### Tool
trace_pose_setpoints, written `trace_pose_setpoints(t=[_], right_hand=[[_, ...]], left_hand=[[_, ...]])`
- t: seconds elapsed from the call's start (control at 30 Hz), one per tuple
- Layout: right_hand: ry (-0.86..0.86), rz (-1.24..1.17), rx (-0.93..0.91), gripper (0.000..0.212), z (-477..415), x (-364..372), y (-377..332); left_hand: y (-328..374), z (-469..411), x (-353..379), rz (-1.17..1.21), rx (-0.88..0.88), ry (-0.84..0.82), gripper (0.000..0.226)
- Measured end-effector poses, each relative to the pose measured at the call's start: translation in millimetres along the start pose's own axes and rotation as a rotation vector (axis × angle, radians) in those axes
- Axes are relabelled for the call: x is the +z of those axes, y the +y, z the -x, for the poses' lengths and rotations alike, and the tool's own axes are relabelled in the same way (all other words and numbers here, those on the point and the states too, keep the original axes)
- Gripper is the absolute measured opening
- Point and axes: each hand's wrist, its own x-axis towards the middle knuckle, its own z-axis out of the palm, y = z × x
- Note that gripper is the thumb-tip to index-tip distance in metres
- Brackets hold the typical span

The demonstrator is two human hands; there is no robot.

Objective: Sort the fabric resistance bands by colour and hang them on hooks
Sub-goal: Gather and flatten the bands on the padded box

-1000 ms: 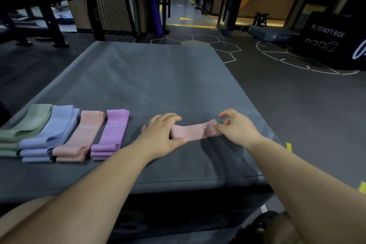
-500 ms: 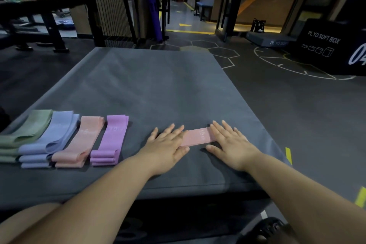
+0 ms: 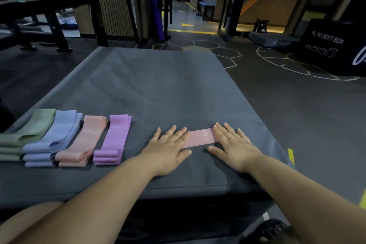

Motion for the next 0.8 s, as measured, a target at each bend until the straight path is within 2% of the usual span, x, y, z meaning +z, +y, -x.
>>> trace_pose_setpoints(t=[0.07, 0.1, 0.33, 0.53, 0.67, 0.8], right_hand=[[0.012, -0.009, 0.003, 0.082, 0.6, -0.8, -1.6], [0.015, -0.013, 0.003, 0.077, 1.5, -1.4, -2.4], [0.040, -0.105, 0.002, 0.076, 3.3, -5.2, -1.5], [0.254, -0.260, 0.109, 0.058, 5.0, -13.8, -2.5], [0.323, -0.278, 0.272, 0.043, 0.0, -19.4, -3.9], [0.266, -0.325, 0.330, 0.039, -3.9, -20.2, -7.4]], left_hand=[[0.1, 0.5, -0.5, 0.006, -0.001, 0.000, 0.063], [0.4, 0.9, -1.0, 0.009, -0.001, -0.002, 0.064], [1.3, -0.3, -4.4, 0.115, -0.014, 0.014, 0.063], [2.9, 0.2, -18.7, 0.263, -0.052, 0.169, 0.059], [0.6, 0.2, -24.3, 0.334, -0.230, 0.368, 0.046], [-2.2, 1.5, -23.5, 0.302, -0.329, 0.329, 0.032]])
